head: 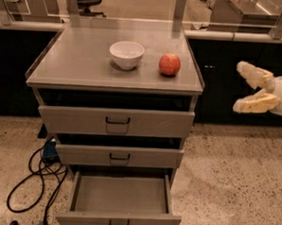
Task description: Place apple into bottom drawer
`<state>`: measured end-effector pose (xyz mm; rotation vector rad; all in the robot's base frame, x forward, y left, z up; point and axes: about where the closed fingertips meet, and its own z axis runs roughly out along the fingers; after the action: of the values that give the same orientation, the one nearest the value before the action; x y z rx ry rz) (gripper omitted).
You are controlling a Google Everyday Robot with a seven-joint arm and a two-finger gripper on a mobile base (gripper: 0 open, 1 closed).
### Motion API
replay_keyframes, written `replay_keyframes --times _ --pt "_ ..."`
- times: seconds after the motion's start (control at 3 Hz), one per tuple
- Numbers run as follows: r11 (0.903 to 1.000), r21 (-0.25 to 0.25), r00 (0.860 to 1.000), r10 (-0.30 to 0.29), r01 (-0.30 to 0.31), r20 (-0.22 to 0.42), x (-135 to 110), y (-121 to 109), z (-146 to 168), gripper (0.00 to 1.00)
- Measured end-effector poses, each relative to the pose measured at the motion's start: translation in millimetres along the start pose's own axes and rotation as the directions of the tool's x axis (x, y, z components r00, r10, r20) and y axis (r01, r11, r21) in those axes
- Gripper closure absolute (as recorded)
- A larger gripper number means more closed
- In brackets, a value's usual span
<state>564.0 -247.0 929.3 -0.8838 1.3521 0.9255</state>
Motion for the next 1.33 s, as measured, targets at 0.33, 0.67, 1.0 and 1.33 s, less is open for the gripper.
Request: replay_keyframes --times 0.33,0.67,1.0,1.33 --pt "0.9997 0.025 1.000 -0.004 0.003 0.029 -13 -8 1 0.00" --pt "0.9993 0.038 1.000 0.002 -0.003 0.019 -11 -8 6 0.00" --pt "0.9898 0.139 0.994 -0.016 0.030 -0.104 -20 -36 34 0.00" --pt "0.9527 0.303 0.991 0.022 0.021 -0.135 -35 -112 66 0.00"
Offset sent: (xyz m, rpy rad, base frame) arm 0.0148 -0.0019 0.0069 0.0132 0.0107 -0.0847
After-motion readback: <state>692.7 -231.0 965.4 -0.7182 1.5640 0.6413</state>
